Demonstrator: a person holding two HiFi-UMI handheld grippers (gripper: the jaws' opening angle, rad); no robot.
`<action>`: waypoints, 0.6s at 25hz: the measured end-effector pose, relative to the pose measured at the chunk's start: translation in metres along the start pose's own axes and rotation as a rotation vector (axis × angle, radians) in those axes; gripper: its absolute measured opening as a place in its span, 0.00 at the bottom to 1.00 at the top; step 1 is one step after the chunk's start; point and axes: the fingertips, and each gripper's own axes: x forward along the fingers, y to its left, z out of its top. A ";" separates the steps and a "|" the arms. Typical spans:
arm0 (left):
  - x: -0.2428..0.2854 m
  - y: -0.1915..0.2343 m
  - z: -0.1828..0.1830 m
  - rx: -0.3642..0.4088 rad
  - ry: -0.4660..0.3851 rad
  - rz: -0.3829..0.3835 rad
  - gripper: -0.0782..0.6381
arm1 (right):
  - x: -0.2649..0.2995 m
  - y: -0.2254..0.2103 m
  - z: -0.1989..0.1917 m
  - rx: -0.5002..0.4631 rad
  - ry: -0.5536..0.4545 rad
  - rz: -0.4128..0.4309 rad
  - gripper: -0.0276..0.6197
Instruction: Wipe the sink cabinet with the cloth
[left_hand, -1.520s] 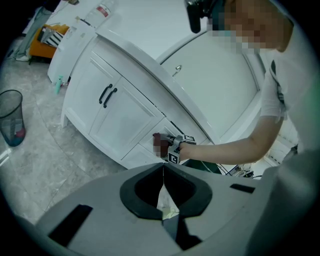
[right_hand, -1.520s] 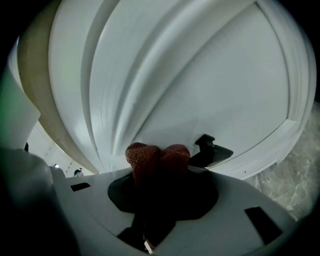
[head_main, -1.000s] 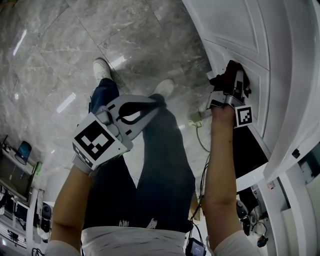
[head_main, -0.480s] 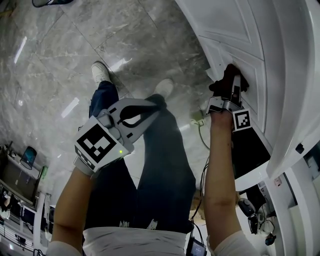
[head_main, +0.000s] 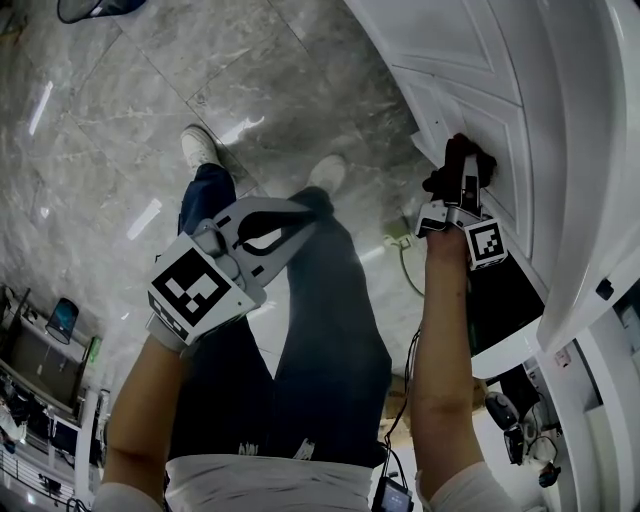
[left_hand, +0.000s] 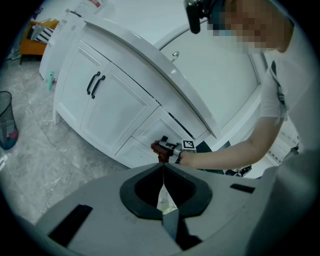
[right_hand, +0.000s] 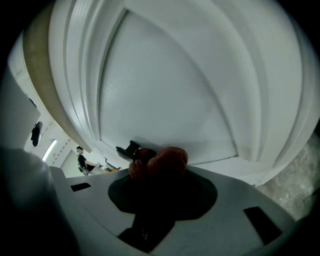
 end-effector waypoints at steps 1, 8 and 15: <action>0.001 0.000 0.000 0.005 0.002 -0.002 0.13 | -0.006 -0.006 0.002 0.017 -0.011 -0.016 0.23; 0.006 -0.005 -0.003 0.025 0.023 -0.022 0.13 | -0.025 -0.014 0.013 0.107 -0.049 -0.012 0.24; 0.012 -0.015 -0.003 0.048 0.051 -0.058 0.13 | -0.041 0.001 0.028 0.192 -0.135 0.017 0.23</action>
